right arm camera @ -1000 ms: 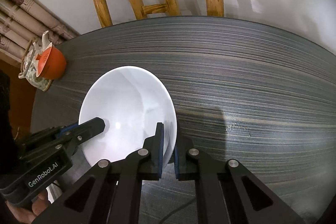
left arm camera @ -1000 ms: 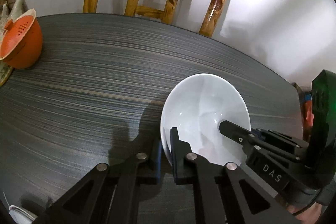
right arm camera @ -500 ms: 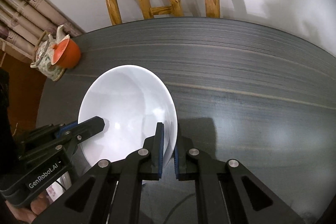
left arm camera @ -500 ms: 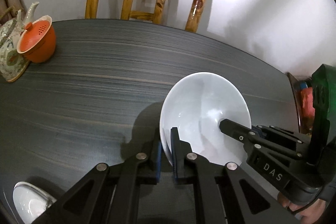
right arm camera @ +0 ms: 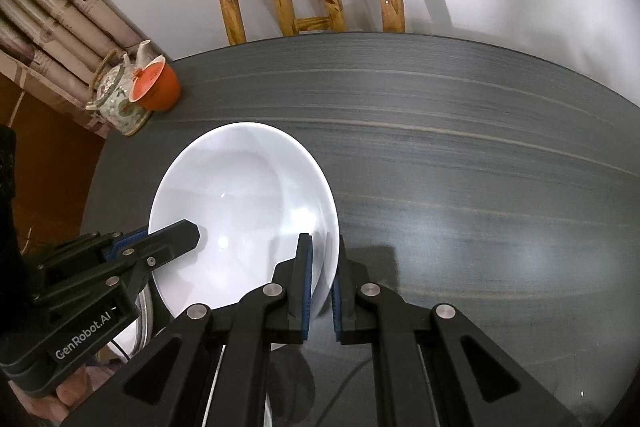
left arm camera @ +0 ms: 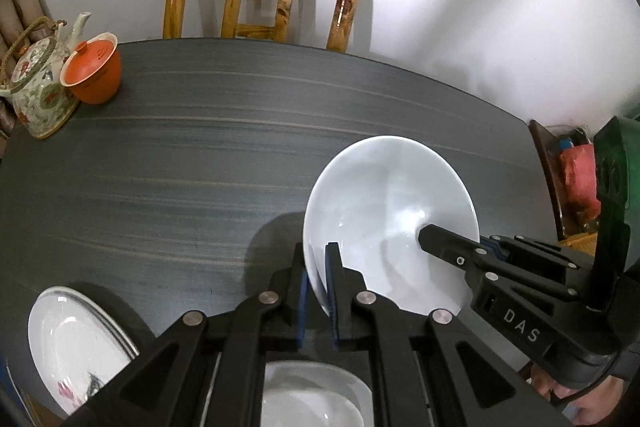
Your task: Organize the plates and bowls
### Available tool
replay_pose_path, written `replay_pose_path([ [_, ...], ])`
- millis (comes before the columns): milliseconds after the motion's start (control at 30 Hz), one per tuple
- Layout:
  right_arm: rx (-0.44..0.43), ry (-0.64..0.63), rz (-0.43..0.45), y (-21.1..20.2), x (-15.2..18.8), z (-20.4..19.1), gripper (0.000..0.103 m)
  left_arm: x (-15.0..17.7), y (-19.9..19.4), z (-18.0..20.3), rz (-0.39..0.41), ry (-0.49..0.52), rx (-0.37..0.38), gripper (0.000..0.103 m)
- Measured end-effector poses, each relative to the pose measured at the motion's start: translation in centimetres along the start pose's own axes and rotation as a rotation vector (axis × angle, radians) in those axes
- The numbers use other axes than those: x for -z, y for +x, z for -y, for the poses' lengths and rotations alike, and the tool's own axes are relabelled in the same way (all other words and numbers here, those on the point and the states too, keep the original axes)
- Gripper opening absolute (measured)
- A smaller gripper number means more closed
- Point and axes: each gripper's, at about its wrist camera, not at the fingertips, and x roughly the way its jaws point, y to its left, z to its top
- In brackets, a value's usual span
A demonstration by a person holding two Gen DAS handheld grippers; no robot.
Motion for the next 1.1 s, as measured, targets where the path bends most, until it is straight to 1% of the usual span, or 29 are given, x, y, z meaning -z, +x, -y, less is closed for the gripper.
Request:
replay_pose_path([
  [167, 0.006, -0.001, 0.004, -1.6, 1.6, -0.2, 0.008, 2.0, -1.2, 0.6, 0.002, 0.001, 0.013, 0.008],
  [367, 0.007, -0.003, 0.0, -2.6, 4.3, -0.6, 0.009, 4.7, -2.3, 0.6, -0.009, 0.007, 0.008, 0.008],
  [833, -0.015, -0.007, -0.02, -3.0, 9.6, -3.2, 0.009, 10.2, -4.2, -1.4, -0.02, -0.009, -0.01, 0.008],
  [1100, -0.019, -0.003, -0.037, -2.5, 11.5, -4.1, 0.009, 12.5, -4.6, -2.9, -0.023, -0.03, 0.0, 0.008],
])
